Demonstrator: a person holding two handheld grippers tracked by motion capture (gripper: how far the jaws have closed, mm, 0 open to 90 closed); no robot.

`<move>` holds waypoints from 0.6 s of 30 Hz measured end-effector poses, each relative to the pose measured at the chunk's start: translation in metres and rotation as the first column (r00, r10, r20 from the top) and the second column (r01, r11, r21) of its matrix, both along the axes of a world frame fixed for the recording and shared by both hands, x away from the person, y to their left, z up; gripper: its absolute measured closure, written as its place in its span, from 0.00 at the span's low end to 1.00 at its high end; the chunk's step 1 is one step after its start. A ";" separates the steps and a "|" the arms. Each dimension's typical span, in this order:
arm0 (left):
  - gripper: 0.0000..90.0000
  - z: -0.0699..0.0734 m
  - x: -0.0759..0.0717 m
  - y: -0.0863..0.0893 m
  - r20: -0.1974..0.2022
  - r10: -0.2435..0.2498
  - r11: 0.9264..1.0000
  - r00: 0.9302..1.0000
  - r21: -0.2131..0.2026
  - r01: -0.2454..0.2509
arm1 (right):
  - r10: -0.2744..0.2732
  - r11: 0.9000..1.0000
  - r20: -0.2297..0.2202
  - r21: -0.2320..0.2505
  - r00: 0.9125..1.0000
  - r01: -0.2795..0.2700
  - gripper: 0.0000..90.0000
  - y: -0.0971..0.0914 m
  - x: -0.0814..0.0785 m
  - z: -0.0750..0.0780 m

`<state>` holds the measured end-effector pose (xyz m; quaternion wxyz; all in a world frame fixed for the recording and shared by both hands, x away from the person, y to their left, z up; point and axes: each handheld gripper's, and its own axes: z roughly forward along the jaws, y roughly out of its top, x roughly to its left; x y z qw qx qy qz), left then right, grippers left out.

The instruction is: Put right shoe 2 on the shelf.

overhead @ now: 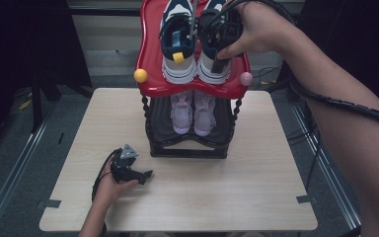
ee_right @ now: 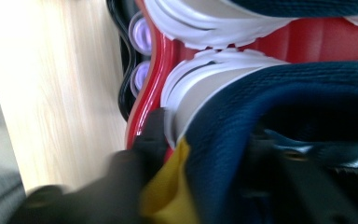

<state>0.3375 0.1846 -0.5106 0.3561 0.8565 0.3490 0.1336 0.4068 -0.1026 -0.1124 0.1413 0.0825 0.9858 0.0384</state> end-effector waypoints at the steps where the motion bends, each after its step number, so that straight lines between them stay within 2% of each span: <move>1: 0.04 0.000 0.000 0.000 -0.001 0.000 1.000 1.000 -0.001 0.000 | -0.006 1.000 -0.009 0.013 1.000 0.007 0.59 -0.001 0.000 0.000; 2: 0.04 0.000 0.000 0.000 0.000 0.000 1.000 1.000 0.000 0.000 | -0.010 1.000 -0.002 0.023 1.000 0.010 0.55 -0.002 0.000 0.000; 4: 0.04 0.000 0.000 0.000 0.000 0.000 1.000 1.000 0.001 0.000 | -0.038 0.998 -0.020 0.046 0.999 0.039 0.46 -0.005 0.000 0.000; 6: 0.04 0.000 0.000 0.000 0.000 0.000 1.000 1.000 0.000 0.000 | -0.034 0.998 -0.025 0.060 0.999 0.035 0.42 -0.007 0.001 0.000; 8: 0.04 0.000 0.000 0.000 0.000 0.000 1.000 1.000 0.000 0.000 | -0.056 0.995 -0.026 0.079 0.998 0.058 0.37 -0.009 0.000 0.001; 13: 0.04 0.000 0.000 0.000 0.000 0.000 1.000 1.000 0.000 0.000 | -0.072 0.994 -0.050 0.084 0.996 0.076 0.24 -0.012 -0.002 0.004; 17: 0.04 0.000 0.000 0.000 -0.001 0.001 1.000 1.000 -0.005 -0.001 | -0.076 0.992 -0.065 0.093 0.995 0.081 0.22 -0.017 -0.004 0.009; 18: 0.04 0.000 0.000 0.000 0.000 0.001 1.000 1.000 -0.002 -0.001 | -0.063 0.994 -0.063 0.090 0.996 0.069 0.22 -0.018 -0.004 0.012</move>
